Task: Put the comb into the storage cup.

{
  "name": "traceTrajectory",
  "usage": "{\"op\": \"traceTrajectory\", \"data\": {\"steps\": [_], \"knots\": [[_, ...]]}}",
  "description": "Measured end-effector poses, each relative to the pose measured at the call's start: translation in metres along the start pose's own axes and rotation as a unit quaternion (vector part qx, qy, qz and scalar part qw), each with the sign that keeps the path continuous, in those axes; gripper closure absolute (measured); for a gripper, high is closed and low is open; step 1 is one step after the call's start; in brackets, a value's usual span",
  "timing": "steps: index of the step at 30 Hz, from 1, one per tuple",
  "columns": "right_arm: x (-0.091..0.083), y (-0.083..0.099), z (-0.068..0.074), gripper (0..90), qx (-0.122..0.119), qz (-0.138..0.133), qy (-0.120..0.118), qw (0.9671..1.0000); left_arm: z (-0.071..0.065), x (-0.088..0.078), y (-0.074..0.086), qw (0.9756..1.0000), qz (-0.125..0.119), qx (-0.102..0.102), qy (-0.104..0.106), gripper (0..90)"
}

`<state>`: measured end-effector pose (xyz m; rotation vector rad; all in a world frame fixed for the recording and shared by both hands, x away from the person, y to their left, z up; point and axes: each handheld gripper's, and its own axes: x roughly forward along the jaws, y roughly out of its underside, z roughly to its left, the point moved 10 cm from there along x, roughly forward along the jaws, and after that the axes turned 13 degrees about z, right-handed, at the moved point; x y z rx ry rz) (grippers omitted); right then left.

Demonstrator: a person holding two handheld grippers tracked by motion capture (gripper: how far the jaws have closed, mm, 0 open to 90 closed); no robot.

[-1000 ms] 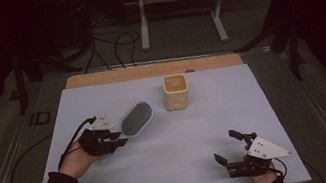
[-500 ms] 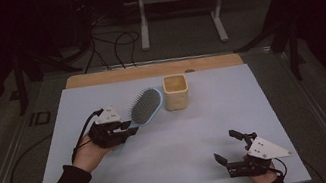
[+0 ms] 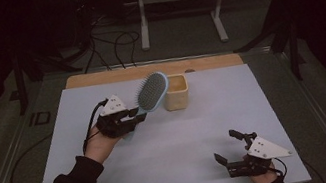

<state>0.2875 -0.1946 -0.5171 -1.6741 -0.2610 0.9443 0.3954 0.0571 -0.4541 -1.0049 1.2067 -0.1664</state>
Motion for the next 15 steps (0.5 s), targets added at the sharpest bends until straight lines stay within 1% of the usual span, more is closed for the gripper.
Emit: {"op": "traceTrajectory", "data": {"steps": [2, 3, 4, 6, 7, 9, 10, 12, 13, 14, 15], "knots": [[0.0, 0.0, 0.0, 9.3, 0.001, -0.001, 0.0, 1.0, -0.001, 0.001, -0.005, 1.0, -0.001, 0.0, 0.004, 70.2], [0.0, 0.0, 0.0, 9.3, 0.001, 0.0, 0.0, 1.0, -0.002, 0.001, -0.008, 1.0, -0.005, 0.002, 0.002, 70.2], [0.0, 0.0, 0.0, 9.3, 0.001, 0.0, 0.0, 1.0, -0.003, 0.002, -0.011, 1.0, -0.006, 0.002, 0.007, 70.2], [0.0, 0.0, 0.001, 9.3, 0.0, 0.001, -0.001, 1.0, -0.004, 0.003, -0.018, 0.9999, -0.013, 0.0, 0.003, 70.2], [0.0, 0.0, 0.0, 9.3, -0.001, 0.0, -0.001, 1.0, -0.004, 0.003, -0.021, 0.9998, -0.014, 0.001, 0.01, 70.2], [0.0, 0.0, 0.0, 9.3, -0.001, 0.0, 0.0, 1.0, -0.004, 0.005, -0.028, 0.9997, -0.022, -0.001, 0.006, 70.2], [0.0, 0.0, 0.0, 9.3, 0.0, 0.0, -0.001, 1.0, -0.004, 0.006, -0.03, 0.9997, -0.024, -0.001, 0.011, 70.2], [0.0, 0.0, 0.0, 9.3, -0.001, -0.001, -0.001, 1.0, -0.005, 0.007, -0.037, 0.9993, -0.037, -0.005, 0.01, 70.2], [0.0, 0.0, 0.0, 9.3, -0.002, 0.0, -0.001, 1.0, -0.005, 0.007, -0.04, 0.9992, -0.039, -0.003, 0.01, 70.2], [0.0, 0.0, 0.0, 9.3, -0.002, 0.0, 0.001, 1.0, -0.005, 0.008, -0.043, 0.9991, -0.043, 0.0, 0.003, 70.2], [0.0, 0.0, 0.0, 9.3, -0.002, -0.002, 0.0, 1.0, -0.006, 0.009, -0.046, 0.9989, -0.046, 0.0, 0.007, 70.2]]}}
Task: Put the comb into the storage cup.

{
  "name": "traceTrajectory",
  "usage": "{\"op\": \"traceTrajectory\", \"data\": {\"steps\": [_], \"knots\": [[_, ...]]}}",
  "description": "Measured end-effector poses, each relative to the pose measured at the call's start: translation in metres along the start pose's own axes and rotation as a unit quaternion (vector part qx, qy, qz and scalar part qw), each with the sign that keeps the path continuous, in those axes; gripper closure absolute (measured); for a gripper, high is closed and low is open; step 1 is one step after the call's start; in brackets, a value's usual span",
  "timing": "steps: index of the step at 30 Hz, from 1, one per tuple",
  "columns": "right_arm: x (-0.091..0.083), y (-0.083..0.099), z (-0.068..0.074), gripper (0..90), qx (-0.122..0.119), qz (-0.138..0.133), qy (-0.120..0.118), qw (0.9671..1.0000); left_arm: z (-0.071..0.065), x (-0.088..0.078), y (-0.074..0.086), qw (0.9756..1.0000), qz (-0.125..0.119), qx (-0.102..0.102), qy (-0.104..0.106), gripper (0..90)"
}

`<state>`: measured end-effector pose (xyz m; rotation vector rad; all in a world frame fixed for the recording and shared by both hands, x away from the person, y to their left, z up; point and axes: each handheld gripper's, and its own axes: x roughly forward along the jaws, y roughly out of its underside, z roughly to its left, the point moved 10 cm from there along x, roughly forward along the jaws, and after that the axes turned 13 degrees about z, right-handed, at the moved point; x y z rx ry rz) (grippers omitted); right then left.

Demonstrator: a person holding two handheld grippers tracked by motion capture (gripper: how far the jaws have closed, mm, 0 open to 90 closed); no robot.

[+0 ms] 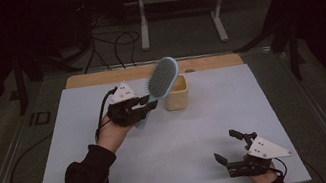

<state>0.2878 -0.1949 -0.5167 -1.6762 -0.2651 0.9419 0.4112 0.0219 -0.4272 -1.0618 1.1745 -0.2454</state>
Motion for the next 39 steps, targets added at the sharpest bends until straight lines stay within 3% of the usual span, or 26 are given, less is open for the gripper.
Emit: {"op": "traceTrajectory", "data": {"steps": [9, 16, 22, 28, 39], "knots": [[0.0, 0.0, 0.0, 9.3, 0.001, -0.001, 0.0, 1.0, -0.002, 0.008, -0.016, 0.9998, -0.017, -0.003, 0.006, 70.2], [0.0, 0.0, 0.0, 9.3, 0.002, -0.001, 0.0, 1.0, -0.001, 0.013, -0.03, 0.9991, -0.041, -0.009, -0.007, 70.2], [0.0, 0.0, 0.0, 9.3, 0.001, -0.002, 0.0, 1.0, 0.002, 0.019, -0.046, 0.9975, -0.065, -0.023, -0.016, 70.2], [-0.001, -0.001, -0.001, 9.3, 0.003, -0.004, 0.0, 1.0, 0.005, 0.024, -0.061, 0.9953, -0.088, -0.039, -0.011, 70.2], [-0.002, -0.001, -0.001, 9.3, 0.004, -0.005, 0.001, 1.0, 0.011, 0.033, -0.083, 0.9914, -0.122, -0.048, -0.007, 70.2]]}}
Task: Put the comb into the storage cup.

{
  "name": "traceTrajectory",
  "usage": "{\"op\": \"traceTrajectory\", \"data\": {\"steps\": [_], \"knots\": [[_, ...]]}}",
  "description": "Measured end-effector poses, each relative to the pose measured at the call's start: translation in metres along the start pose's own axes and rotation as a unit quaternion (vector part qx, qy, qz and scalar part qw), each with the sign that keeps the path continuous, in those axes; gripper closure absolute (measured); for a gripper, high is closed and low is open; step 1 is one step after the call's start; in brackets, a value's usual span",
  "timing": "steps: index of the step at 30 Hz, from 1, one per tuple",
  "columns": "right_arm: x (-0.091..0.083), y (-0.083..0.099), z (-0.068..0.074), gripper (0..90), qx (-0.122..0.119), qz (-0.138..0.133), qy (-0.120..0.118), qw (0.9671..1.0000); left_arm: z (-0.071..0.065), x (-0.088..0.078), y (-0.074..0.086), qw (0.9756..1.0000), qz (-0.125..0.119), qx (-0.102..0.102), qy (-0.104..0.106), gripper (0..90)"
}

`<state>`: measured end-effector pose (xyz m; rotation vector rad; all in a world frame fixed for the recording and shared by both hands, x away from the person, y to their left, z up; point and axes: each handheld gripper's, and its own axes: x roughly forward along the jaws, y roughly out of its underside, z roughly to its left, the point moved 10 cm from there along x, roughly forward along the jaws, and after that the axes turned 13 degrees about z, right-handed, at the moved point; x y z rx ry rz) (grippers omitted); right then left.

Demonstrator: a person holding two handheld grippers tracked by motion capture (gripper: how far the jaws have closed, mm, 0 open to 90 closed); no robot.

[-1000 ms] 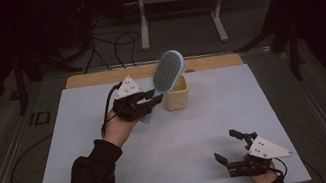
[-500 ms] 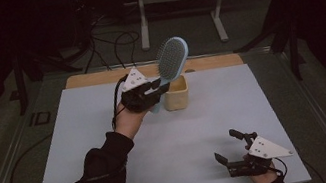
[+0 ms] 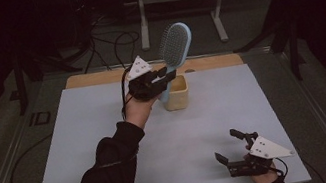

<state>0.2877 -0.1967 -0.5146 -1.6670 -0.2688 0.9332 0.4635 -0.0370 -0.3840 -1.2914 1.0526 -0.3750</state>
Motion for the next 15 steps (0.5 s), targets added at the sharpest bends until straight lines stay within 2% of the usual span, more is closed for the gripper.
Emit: {"op": "traceTrajectory", "data": {"steps": [4, 6, 7, 8, 10, 11, 15], "knots": [[-0.001, 0.0, 0.0, 9.3, 0.004, -0.001, -0.001, 1.0, 0.003, 0.004, -0.006, 0.9999, -0.013, 0.0, -0.008, 70.2], [-0.001, -0.001, -0.001, 9.3, 0.004, -0.003, 0.001, 1.0, 0.003, 0.008, -0.007, 0.9999, -0.01, -0.001, -0.003, 70.2], [-0.001, -0.001, -0.001, 9.3, 0.005, -0.004, 0.001, 1.0, 0.004, 0.011, -0.008, 0.9999, -0.01, 0.0, -0.009, 70.2], [-0.001, -0.001, -0.001, 9.3, 0.006, -0.004, 0.0, 1.0, 0.004, 0.014, -0.008, 1.0, -0.009, 0.001, -0.004, 70.2], [-0.001, -0.001, -0.001, 9.3, 0.005, -0.003, 0.0, 1.0, 0.005, 0.018, -0.009, 0.9999, -0.01, 0.002, -0.01, 70.2], [-0.001, -0.001, -0.001, 9.3, 0.005, -0.003, -0.001, 1.0, 0.005, 0.02, -0.01, 0.9999, -0.012, 0.0, -0.004, 70.2], [-0.001, -0.002, 0.0, 9.3, 0.005, -0.005, -0.002, 1.0, 0.01, 0.029, -0.015, 0.9997, -0.021, -0.008, -0.006, 70.2]]}}
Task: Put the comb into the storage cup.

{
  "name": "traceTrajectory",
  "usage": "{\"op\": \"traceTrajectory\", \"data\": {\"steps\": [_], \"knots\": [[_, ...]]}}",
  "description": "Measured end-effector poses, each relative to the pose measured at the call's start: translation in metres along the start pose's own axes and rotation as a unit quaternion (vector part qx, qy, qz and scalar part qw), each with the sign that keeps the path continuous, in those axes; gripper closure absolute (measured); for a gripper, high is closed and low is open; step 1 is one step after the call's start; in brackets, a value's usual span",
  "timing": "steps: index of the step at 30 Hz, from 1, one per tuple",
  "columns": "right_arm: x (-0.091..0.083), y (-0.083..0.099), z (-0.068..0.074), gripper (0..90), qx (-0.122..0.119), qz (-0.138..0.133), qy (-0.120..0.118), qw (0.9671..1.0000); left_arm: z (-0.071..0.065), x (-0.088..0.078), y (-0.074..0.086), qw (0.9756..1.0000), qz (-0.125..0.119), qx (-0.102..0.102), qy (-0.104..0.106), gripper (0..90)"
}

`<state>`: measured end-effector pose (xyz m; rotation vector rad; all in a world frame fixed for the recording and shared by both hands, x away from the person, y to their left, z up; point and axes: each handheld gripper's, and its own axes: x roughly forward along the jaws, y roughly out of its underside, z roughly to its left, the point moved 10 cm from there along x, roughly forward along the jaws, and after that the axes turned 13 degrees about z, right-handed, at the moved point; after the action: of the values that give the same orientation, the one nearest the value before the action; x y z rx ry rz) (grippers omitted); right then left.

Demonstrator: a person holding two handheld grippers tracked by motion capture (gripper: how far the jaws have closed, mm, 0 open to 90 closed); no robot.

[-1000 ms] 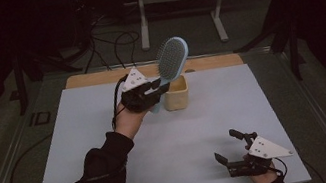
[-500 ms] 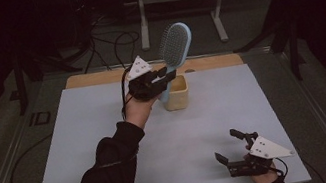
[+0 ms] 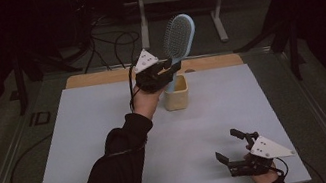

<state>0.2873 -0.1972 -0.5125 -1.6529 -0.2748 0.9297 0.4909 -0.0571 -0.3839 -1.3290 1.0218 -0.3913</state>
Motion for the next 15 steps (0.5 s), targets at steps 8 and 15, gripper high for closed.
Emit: {"op": "traceTrajectory", "data": {"steps": [8, 15], "knots": [[-0.002, -0.001, -0.001, 9.3, 0.001, -0.003, -0.002, 1.0, 0.009, 0.014, -0.004, 0.9997, -0.02, -0.016, -0.006, 70.2], [-0.002, -0.002, 0.001, 9.3, 0.0, -0.007, -0.004, 1.0, 0.016, 0.024, -0.006, 0.9992, -0.033, -0.015, -0.018, 70.2]]}}
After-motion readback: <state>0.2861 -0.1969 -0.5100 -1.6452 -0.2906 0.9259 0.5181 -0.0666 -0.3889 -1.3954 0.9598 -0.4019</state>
